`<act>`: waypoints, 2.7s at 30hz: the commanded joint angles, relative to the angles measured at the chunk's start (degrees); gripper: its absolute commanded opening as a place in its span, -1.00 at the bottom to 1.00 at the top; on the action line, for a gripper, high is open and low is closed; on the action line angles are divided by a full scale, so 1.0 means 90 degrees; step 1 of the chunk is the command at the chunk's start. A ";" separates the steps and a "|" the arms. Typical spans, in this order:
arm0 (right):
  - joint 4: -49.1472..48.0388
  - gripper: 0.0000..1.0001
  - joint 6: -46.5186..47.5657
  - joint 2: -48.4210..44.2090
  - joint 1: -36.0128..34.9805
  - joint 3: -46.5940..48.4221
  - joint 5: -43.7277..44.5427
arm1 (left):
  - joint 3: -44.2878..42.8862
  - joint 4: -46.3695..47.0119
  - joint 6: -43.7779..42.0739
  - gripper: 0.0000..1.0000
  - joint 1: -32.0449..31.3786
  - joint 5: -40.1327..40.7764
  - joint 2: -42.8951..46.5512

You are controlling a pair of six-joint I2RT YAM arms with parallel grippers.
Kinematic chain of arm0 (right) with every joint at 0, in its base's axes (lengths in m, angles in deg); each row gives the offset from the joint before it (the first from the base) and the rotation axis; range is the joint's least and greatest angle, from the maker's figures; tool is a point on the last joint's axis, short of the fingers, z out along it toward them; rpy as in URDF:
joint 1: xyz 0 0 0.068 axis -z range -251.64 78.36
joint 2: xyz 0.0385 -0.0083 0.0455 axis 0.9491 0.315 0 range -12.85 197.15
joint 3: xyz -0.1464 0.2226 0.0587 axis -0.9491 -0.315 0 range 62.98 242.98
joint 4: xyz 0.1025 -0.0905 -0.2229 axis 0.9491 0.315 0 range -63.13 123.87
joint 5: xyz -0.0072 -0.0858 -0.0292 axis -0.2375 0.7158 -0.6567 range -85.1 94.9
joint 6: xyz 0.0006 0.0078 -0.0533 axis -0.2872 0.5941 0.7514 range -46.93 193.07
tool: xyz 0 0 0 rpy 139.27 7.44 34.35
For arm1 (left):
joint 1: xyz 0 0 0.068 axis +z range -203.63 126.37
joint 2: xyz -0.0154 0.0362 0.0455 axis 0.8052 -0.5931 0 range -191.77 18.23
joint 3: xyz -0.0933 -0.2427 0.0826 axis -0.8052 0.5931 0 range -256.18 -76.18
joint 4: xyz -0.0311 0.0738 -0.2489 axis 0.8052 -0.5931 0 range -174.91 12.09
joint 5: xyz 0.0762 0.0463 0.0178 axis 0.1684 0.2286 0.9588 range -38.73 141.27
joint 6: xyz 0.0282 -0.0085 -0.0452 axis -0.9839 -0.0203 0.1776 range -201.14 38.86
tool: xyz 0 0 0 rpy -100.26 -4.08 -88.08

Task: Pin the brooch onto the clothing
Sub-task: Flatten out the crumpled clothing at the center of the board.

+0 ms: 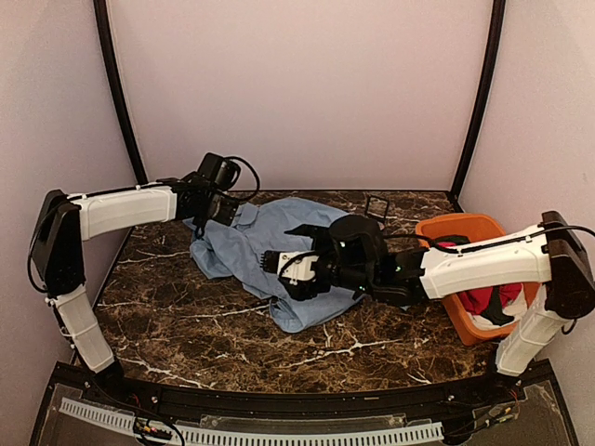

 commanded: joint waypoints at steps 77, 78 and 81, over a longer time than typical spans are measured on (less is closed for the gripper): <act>0.1500 0.50 -0.3456 -0.0593 0.0183 0.0876 0.0133 | 0.2925 0.0784 0.3621 -0.12 0.0094 -0.4107 0.0074; 0.1510 0.50 -0.3452 -0.0603 0.0184 0.0872 0.0142 | 0.2911 0.0868 0.3619 -0.11 0.0099 -0.4104 0.0025; 0.1527 0.51 -0.3454 -0.0625 0.0187 0.0861 0.0163 | 0.2906 0.1147 0.3630 -0.07 0.0095 -0.4150 -0.0138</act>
